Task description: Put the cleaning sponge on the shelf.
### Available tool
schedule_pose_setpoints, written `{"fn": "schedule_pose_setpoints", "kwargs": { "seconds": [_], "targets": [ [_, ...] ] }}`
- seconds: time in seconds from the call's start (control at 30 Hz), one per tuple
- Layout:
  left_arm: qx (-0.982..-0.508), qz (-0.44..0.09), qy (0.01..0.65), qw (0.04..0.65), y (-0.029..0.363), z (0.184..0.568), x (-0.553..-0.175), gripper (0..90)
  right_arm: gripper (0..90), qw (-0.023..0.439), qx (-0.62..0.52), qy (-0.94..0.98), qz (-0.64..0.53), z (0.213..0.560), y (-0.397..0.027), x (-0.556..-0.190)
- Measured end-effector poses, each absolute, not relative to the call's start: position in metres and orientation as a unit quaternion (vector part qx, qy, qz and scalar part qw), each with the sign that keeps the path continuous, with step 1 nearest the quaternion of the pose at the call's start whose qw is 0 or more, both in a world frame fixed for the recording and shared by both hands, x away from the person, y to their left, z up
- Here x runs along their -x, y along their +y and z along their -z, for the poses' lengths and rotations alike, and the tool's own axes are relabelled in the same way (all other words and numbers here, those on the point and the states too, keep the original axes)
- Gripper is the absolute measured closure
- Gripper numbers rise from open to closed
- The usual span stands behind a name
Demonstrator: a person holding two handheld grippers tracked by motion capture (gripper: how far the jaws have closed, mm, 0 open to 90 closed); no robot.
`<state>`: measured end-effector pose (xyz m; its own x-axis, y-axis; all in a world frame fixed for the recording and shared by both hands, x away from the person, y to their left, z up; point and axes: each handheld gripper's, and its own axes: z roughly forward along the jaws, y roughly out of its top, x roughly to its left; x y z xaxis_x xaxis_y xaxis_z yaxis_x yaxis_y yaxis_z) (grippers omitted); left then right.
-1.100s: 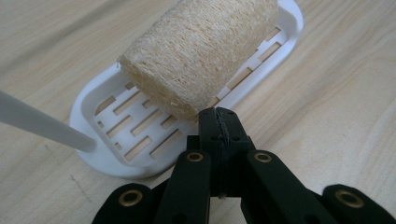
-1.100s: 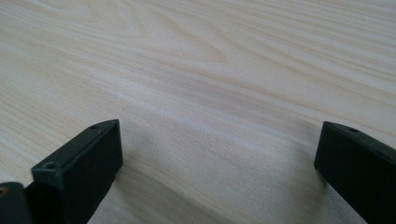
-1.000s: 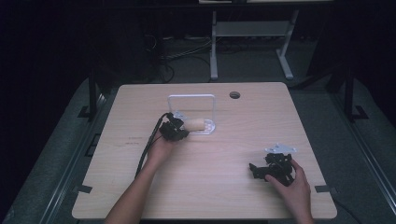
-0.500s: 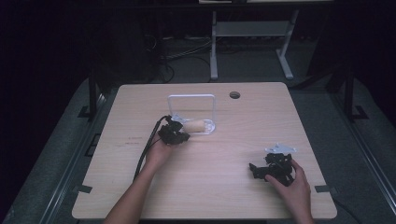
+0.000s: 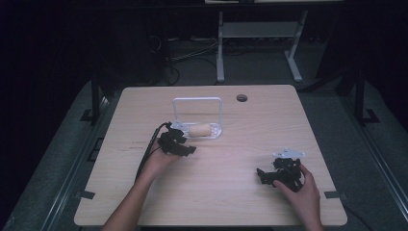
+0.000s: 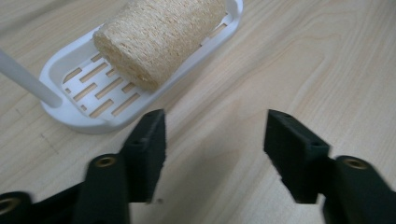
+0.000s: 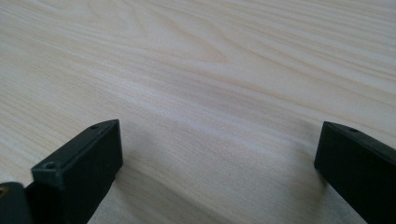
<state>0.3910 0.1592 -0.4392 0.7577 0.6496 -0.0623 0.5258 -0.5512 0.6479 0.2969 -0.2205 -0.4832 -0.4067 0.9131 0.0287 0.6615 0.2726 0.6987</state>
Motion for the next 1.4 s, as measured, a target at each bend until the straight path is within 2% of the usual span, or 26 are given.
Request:
{"fn": "schedule_pose_setpoints", "kwargs": {
  "seconds": [0.07, 0.2, 0.53, 1.4],
  "targets": [
    [-0.874, -0.097, 0.337, 0.336, 0.161, 0.438, -0.387, 28.3, 0.6, 0.194, -0.509, 0.774, -0.324, 0.483, -0.22, -0.297],
    [-0.873, -0.102, 0.336, 0.338, 0.167, 0.437, -0.379, 22.1, 0.6, 0.194, -0.509, 0.774, -0.324, 0.483, -0.22, -0.297],
    [-0.866, -0.122, 0.338, 0.347, 0.187, 0.436, -0.356, 15.8, 0.6, 0.194, -0.509, 0.773, -0.324, 0.483, -0.22, -0.297],
    [-0.852, -0.166, 0.351, 0.351, 0.239, 0.447, -0.299, 13.7, 0.6, 0.194, -0.509, 0.773, -0.324, 0.483, -0.22, -0.297]
  ]
}}
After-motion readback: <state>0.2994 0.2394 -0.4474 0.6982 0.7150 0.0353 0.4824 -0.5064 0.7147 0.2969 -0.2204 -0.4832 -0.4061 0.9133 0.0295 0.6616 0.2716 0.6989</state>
